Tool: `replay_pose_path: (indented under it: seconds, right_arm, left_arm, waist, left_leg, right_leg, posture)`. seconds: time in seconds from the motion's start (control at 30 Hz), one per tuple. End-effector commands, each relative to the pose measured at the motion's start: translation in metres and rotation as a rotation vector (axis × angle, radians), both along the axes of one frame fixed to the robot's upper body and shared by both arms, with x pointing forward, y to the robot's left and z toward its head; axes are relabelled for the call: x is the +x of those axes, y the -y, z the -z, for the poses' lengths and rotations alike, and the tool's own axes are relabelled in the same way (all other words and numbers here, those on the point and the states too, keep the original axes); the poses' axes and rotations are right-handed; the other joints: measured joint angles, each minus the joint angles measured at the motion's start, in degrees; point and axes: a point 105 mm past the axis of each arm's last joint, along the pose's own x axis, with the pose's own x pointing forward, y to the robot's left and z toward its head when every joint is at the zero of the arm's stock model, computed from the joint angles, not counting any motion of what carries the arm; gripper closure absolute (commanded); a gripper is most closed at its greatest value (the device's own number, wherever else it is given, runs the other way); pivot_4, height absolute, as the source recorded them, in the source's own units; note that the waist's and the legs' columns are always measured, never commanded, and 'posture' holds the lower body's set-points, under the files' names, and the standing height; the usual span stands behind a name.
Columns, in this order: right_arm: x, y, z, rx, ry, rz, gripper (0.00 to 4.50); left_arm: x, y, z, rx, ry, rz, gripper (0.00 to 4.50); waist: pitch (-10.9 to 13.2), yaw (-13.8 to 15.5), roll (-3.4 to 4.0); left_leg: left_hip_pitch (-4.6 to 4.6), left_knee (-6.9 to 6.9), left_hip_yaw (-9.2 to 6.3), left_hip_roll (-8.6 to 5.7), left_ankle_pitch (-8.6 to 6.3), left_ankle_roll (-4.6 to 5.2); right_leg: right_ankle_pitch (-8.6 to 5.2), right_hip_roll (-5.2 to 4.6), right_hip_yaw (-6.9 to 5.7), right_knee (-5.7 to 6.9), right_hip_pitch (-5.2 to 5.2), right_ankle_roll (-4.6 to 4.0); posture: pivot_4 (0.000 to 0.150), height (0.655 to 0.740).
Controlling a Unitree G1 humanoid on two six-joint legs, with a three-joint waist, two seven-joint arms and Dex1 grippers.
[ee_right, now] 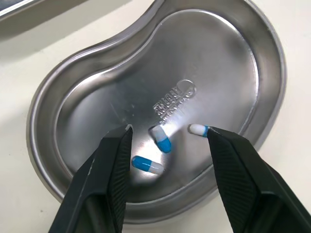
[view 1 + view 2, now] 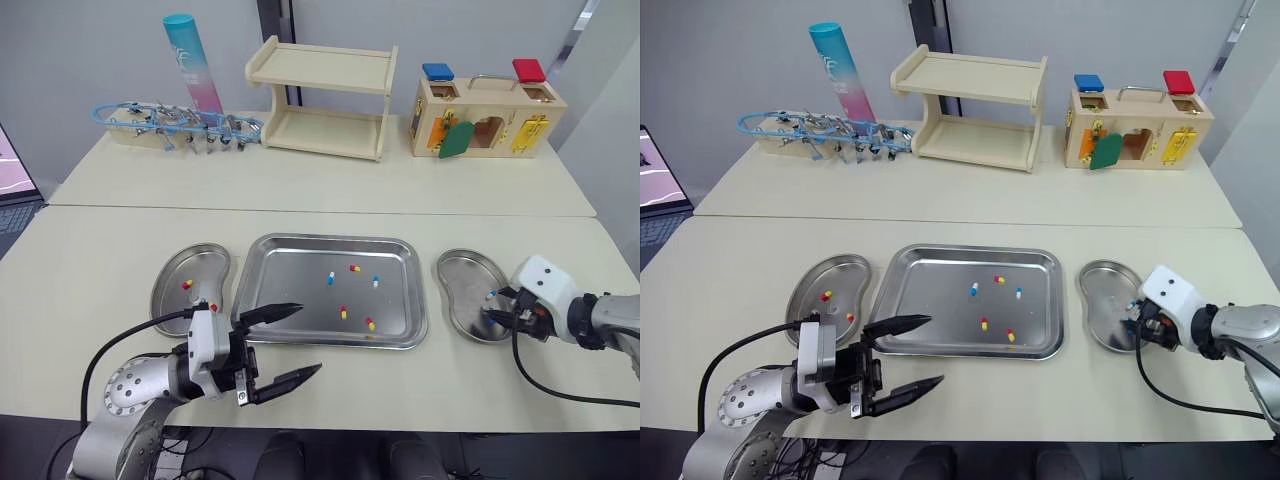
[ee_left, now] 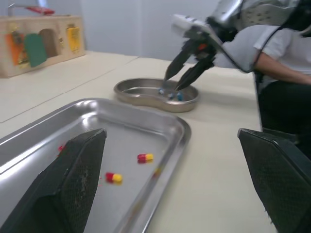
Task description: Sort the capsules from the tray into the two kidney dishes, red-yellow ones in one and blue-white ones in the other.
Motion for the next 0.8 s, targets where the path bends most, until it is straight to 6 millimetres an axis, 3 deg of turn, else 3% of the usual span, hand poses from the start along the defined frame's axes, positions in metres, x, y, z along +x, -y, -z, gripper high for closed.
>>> replay_pose_path:
  seconds: [0.03,0.13,0.23,0.33,0.5,0.63,0.8]
  right_arm:
    - [-0.008,-0.005,-0.024,0.046,0.157,-0.143,1.97]
    - [-0.019,0.004,-0.023,0.026,0.182,-0.191,1.97]
    - [-0.031,0.019,-0.025,0.021,0.174,-0.242,1.97]
    - [-0.042,0.044,-0.019,-0.039,0.099,-0.264,1.97]
    - [-0.045,0.070,-0.014,-0.099,0.053,-0.257,1.97]
    - [-0.045,0.070,-0.010,-0.088,0.034,-0.260,1.97]
    - [-0.049,0.058,-0.010,-0.005,-0.036,-0.273,0.84]
  left_arm:
    - [0.011,-0.036,-0.010,0.043,-0.025,-0.195,0.00]
    - [0.017,-0.076,-0.013,0.053,-0.060,-0.361,0.00]
    - [0.016,-0.143,-0.012,0.123,-0.075,-0.576,0.00]
    - [0.001,-0.202,-0.007,0.183,-0.121,-0.766,0.00]
    - [-0.027,-0.250,0.018,0.281,-0.242,-0.941,0.00]
    - [-0.036,-0.262,0.028,0.291,-0.288,-0.990,0.00]
    - [-0.037,-0.252,0.028,0.264,-0.294,-0.939,0.00]
  waist:
    - [0.00,-0.11,-0.01]
    - [0.01,-0.03,-0.01]
    - [0.01,-0.11,-0.02]
    - [0.02,-0.25,-0.01]
    - [0.02,-0.34,-0.03]
    - [0.03,-0.36,-0.04]
    - [0.01,-0.11,-0.06]
  left_leg:
    - [0.02,0.00,-0.02,0.01,0.00,0.00]
    - [0.06,0.00,0.00,0.01,0.00,0.00]
    - [0.15,0.00,0.01,0.00,0.00,0.00]
    - [0.31,-0.04,0.04,0.00,0.00,0.00]
    - [0.36,-0.05,0.11,0.00,-0.01,0.00]
    - [0.37,-0.07,0.09,0.01,-0.01,0.00]
    - [0.37,-0.07,0.08,0.01,0.00,-0.01]
  right_leg:
    - [0.00,0.01,-0.02,0.01,0.01,0.00]
    - [0.00,0.00,-0.01,0.00,0.06,0.01]
    - [-0.01,0.00,-0.01,0.01,0.11,0.00]
    - [-0.02,0.00,0.00,0.00,0.23,-0.02]
    - [-0.02,-0.03,0.05,-0.05,0.29,-0.02]
    - [-0.02,-0.01,0.04,-0.04,0.28,-0.02]
    - [-0.02,-0.02,0.03,-0.04,0.30,-0.02]
  posture:
    - [0.150,0.7400]
    - [0.150,0.7400]
    - [0.150,0.7400]
    - [0.150,0.7400]
    - [0.150,0.7400]
    - [0.150,0.7400]
    - [0.150,0.7400]
